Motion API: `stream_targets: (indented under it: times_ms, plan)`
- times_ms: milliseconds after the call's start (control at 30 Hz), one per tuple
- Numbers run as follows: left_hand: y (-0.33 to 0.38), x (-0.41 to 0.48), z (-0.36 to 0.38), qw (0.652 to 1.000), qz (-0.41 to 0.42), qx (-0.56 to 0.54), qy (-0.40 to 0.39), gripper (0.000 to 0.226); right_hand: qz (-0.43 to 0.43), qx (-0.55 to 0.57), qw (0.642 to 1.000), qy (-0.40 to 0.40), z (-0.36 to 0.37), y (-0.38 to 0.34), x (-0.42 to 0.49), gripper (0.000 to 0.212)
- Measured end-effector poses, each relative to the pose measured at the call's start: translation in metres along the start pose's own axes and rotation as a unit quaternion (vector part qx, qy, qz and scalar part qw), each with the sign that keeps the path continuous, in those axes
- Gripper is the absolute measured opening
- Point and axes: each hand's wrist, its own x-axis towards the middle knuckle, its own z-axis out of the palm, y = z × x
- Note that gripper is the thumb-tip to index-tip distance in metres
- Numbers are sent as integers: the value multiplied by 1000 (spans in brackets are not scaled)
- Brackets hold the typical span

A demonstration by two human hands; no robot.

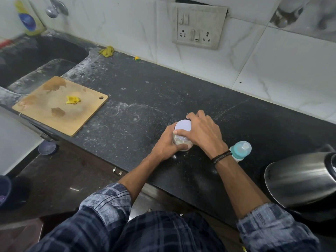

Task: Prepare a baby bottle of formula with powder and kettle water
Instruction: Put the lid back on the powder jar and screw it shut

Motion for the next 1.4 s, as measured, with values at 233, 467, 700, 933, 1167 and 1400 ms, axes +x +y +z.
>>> stream_targets:
  times_ms: [233,467,700,933,1167,1400]
  plan:
    - [2,-1,0,1000,6,-6,-1,72,5,-17,1000,-9,3,-4,0,75]
    - [0,0,0,1000,4,-6,0,73,-13,-2,999,-30,1,-1,1,70]
    - [-2,2,0,1000,0,0,-2,77,-24,14,999,-32,1,1,2,82]
    - [-6,3,2,1000,-4,-5,-1,82,-14,-4,1000,-25,4,3,4,84]
    - [-5,2,2,1000,1,-13,5,80,-43,0,999,-33,11,9,6,79]
    - [-14,4,4,1000,8,-4,18,92,-55,13,998,-12,24,12,8,72]
